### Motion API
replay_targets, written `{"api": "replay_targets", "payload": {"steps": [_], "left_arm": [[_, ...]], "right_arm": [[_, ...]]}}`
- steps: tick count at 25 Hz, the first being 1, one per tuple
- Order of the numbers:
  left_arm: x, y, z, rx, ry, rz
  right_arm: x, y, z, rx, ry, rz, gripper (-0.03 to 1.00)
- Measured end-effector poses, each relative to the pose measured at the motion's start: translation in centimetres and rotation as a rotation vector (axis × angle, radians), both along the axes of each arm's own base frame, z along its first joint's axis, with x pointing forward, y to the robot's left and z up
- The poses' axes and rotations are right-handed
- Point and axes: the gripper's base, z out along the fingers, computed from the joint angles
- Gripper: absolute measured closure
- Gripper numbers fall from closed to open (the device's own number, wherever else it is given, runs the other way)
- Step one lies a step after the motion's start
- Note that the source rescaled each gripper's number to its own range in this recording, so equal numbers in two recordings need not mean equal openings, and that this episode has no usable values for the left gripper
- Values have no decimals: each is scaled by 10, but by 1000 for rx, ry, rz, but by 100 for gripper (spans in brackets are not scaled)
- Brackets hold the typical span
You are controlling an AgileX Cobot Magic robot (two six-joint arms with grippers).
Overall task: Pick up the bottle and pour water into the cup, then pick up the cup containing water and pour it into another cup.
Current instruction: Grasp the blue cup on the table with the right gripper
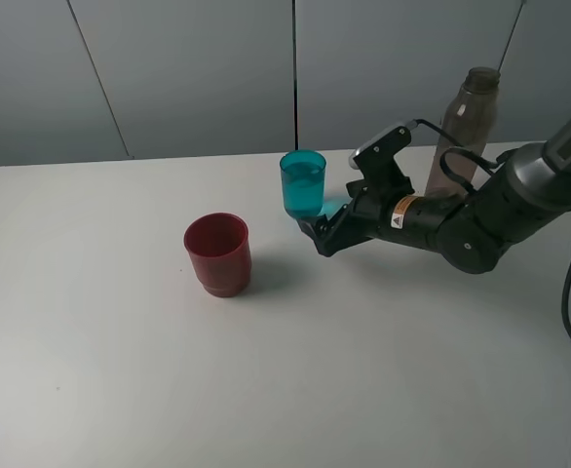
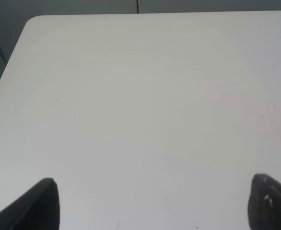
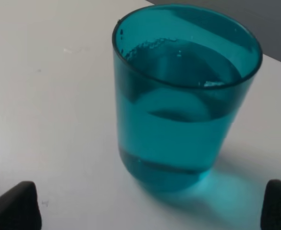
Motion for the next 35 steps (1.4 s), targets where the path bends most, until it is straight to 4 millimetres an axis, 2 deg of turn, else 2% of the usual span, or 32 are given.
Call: {"api": "replay_targets", "payload": {"steps": [5, 11, 35], "left_arm": [[0, 0, 0, 0, 0, 0], [0, 0, 0, 0, 0, 0], [0, 0, 0, 0, 0, 0]], "right_arm": [[13, 6, -10, 16, 5, -41, -3], [24, 9, -13, 28, 1, -77, -3], [36, 16, -6, 20, -19, -59, -3]]}}
